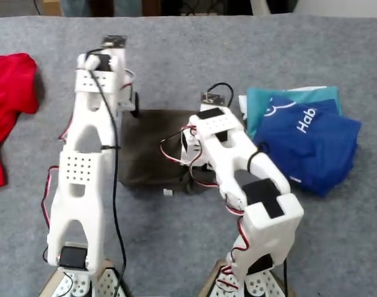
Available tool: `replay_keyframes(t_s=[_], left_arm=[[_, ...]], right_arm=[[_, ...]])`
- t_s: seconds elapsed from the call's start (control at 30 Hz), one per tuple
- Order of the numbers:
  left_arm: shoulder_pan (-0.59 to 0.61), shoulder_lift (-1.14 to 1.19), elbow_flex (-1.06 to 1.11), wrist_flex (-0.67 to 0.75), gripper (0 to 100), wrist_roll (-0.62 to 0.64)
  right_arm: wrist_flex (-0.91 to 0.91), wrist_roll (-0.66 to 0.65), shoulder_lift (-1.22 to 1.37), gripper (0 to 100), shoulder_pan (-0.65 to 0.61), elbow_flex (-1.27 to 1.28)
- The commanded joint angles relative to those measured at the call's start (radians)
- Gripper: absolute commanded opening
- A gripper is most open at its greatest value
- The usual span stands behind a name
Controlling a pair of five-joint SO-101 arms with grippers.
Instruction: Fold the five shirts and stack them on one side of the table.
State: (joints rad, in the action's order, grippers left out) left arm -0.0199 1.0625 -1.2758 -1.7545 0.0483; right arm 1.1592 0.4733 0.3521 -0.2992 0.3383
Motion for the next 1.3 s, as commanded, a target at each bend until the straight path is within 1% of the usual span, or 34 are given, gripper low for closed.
replay_keyframes(t_s=[0.0,0.23,0.33,0.47,0.57,0.67,0.83,0.9,1.0,1.17,1.27], left_arm=[[-0.025,-0.069,-0.002,-0.006,20,0.014],[0.001,-0.002,0.015,0.011,20,0.012],[0.025,0.040,0.015,0.020,23,0.015],[0.033,0.091,0.016,0.012,30,0.098],[0.042,0.117,0.016,0.015,29,0.114],[0.028,0.126,0.016,0.018,27,0.114],[-0.012,0.127,0.015,0.023,15,0.127],[-0.031,0.127,0.021,0.037,12,0.157],[-0.050,0.127,0.016,0.040,6,0.161],[-0.047,0.117,0.015,0.066,4,0.166],[-0.054,0.117,-0.050,0.068,4,0.175]], right_arm=[[-0.060,0.037,0.019,1.4,0.051,0.031],[-0.060,0.043,0.018,1.4,0.052,0.031],[-0.060,0.043,0.018,1.4,0.052,0.031],[-0.060,0.043,0.018,1.4,0.052,0.031],[-0.060,0.043,0.018,1.4,0.052,0.031],[-0.060,0.043,0.018,1.4,0.052,0.031],[-0.060,0.043,0.015,1.4,0.052,0.031],[-0.060,0.043,0.015,1.4,0.052,0.031],[-0.054,0.043,0.013,1.4,0.052,0.031],[-0.052,0.043,-0.007,1.4,0.052,0.028],[-0.031,0.041,-0.068,1.4,0.052,0.027]])
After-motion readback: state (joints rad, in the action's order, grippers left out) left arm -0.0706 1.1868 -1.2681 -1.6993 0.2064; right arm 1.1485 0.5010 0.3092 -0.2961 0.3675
